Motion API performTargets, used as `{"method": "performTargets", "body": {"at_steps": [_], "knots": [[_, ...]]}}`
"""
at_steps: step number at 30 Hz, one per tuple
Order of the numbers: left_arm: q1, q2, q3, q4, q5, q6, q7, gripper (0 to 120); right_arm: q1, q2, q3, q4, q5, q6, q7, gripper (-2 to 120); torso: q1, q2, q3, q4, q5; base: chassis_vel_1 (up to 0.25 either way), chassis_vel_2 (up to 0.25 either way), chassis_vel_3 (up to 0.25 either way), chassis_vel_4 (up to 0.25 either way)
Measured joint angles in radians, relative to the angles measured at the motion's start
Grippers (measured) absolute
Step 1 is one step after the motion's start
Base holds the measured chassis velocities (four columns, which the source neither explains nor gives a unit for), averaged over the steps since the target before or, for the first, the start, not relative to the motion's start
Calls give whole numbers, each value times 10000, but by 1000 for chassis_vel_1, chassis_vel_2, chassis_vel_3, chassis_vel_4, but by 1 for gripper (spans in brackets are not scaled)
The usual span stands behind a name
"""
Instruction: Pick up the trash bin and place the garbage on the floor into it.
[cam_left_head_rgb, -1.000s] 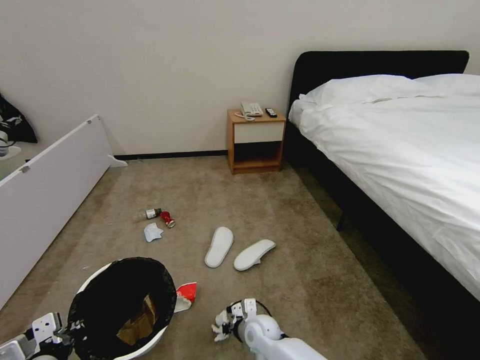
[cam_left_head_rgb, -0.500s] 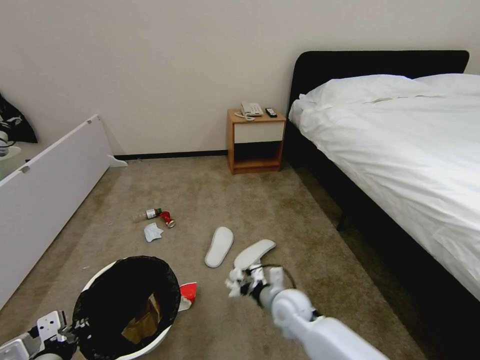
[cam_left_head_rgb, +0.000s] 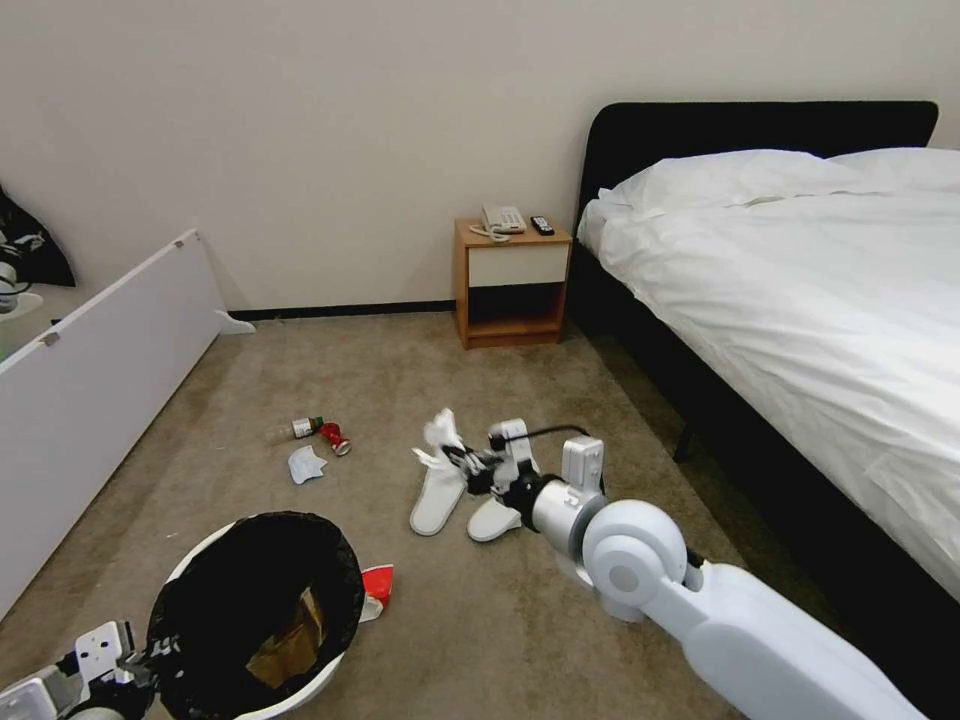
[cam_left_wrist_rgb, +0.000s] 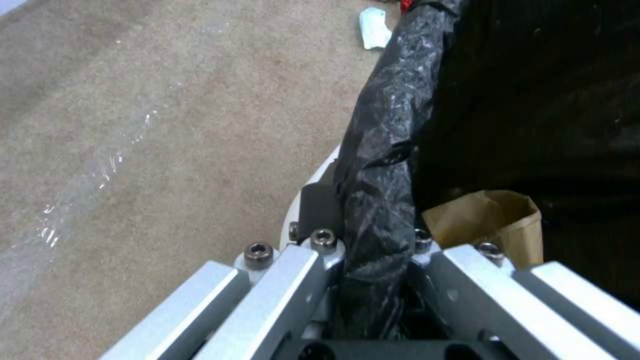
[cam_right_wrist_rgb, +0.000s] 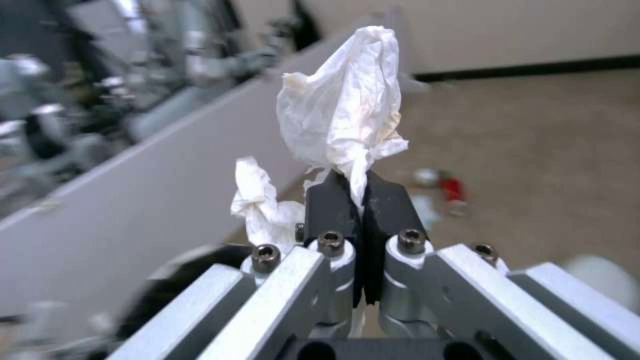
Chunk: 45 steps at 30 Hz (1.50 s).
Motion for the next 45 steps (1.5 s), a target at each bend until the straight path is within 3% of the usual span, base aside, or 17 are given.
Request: {"method": "performTargets", "body": {"at_steps": [9, 15, 22, 30, 45], "knots": [[-41, 16, 163, -111, 2, 0, -5, 2, 2020, 548, -1907, 359, 1120, -234, 210, 0, 0, 0, 0, 1, -1, 0, 0, 0, 0], [-68, 8, 214, -207, 47, 0, -3, 2, 3351, 1472, -3543, 11, 1796, -798, 904, 0, 0, 1, 0, 3, -3, 0, 0, 0, 0], [-98, -20, 207, -316, 49, 0, 12, 2, 3754, 2578, -4524, -487, 2323, -1462, 1692, 0, 0, 1, 0, 3, -2, 0, 0, 0, 0], [-24, -38, 210, -524, 46, 0, 33, 2, 3883, 3118, -5142, -1230, 2360, -2080, 2178, 0, 0, 1, 0, 2, -2, 0, 0, 0, 0], [99, -68, 172, -753, 24, 0, 95, 2, 3673, 3346, -5536, -1996, 1951, -2636, 2687, 0, 0, 1, 0, 2, 0, 0, 0, 0, 0]]}}
